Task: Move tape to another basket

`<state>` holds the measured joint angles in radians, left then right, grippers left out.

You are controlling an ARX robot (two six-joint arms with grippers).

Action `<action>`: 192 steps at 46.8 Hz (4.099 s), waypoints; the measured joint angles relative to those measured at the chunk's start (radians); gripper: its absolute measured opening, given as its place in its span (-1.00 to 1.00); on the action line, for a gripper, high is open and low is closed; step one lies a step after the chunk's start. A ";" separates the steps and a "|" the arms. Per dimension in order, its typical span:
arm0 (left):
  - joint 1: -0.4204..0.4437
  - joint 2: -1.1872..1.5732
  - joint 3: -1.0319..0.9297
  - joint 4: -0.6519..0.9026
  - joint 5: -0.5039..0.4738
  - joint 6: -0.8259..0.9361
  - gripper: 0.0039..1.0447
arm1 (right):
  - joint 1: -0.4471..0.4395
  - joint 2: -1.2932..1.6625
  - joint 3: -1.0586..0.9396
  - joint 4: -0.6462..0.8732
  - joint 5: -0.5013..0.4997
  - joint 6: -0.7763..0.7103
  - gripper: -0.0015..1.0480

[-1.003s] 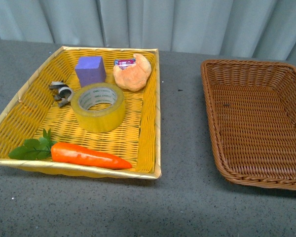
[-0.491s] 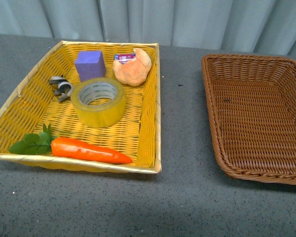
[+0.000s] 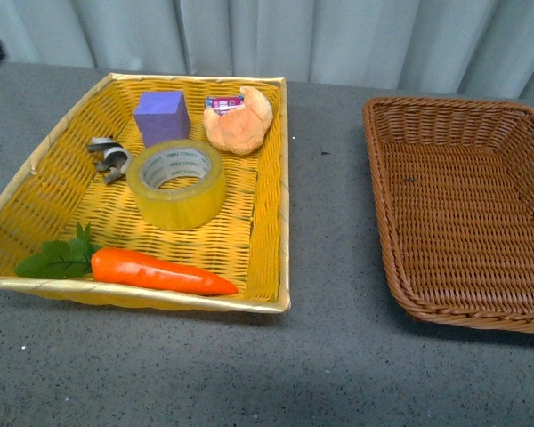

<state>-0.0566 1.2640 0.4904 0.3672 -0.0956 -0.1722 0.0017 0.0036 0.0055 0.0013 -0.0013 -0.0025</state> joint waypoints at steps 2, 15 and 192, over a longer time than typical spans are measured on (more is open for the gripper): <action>-0.003 0.098 0.064 -0.023 0.025 -0.013 0.88 | 0.000 0.000 0.000 0.000 0.000 0.000 0.82; -0.025 0.576 0.472 -0.273 0.084 -0.115 0.88 | 0.000 0.000 0.000 0.000 0.000 0.000 0.82; -0.338 0.670 0.892 -0.435 0.492 0.737 -0.72 | 0.019 1.506 1.047 -0.334 -0.487 -0.387 0.82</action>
<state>-0.3946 1.9343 1.3827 -0.0673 0.3965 0.5652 0.0204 1.5093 1.0527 -0.3328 -0.4881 -0.3897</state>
